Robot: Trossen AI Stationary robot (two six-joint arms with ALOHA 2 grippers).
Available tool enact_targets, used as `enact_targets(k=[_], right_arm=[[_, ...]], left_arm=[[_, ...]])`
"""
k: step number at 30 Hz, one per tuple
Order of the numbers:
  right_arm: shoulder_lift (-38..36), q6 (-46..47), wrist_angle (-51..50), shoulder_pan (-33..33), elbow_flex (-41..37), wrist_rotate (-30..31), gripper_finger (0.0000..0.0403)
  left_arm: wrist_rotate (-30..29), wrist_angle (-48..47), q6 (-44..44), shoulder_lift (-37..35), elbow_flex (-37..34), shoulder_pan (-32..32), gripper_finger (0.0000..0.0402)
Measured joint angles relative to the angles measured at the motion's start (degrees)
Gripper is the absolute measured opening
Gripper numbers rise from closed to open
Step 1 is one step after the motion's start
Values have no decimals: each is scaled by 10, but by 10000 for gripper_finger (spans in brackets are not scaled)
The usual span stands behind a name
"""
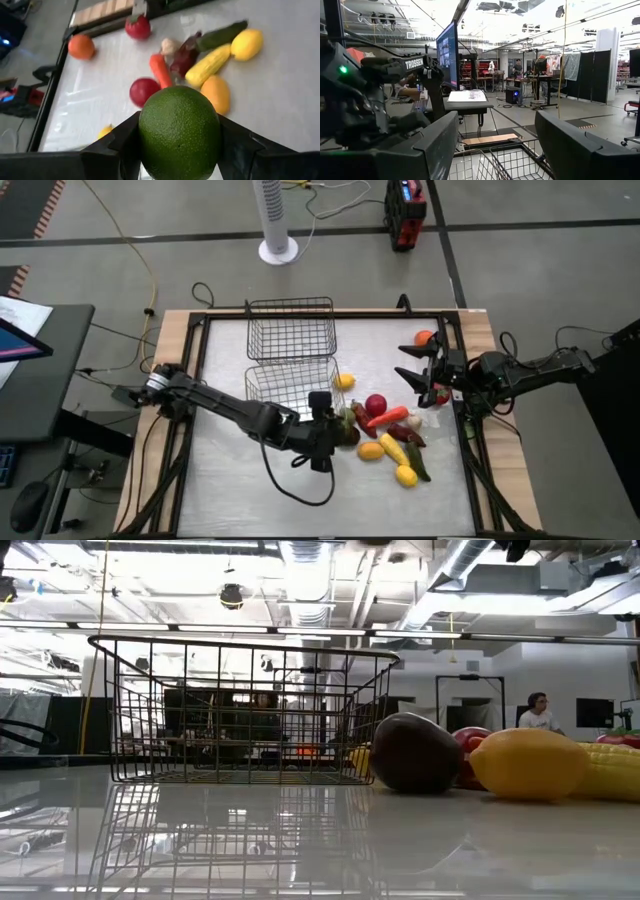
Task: Sort produce into baskets
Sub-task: Put the bottom green lime into the brown wire basket, then put the center yellow lemon into the brown wire basket
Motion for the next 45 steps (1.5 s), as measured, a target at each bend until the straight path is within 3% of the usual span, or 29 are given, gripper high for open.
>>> enact_targets(k=[7, 14, 22, 25, 29, 36, 45], right_arm=[[0, -15, 13, -2, 0, 0, 292], [5, -6, 1, -8, 0, 0, 292], [5, 32, -24, 12, -1, 0, 292], [5, 47, -33, 19, -1, 1, 292], [5, 56, -35, 19, -1, 1, 292], [3, 56, -39, 19, -1, 1, 292], [0, 56, -42, 15, 0, 3, 292]], left_arm=[[-54, -91, -54, -2, -55, 48, 185], [-23, -105, -84, -1, -109, 95, 222], [13, -96, -57, -1, -94, 109, 279], [77, -62, -46, -1, -81, 107, 283], [156, 50, -36, 1, -78, 90, 281], [174, 184, -1, 46, -76, 49, 277], [208, 182, 2, 168, 40, 20, 277]])
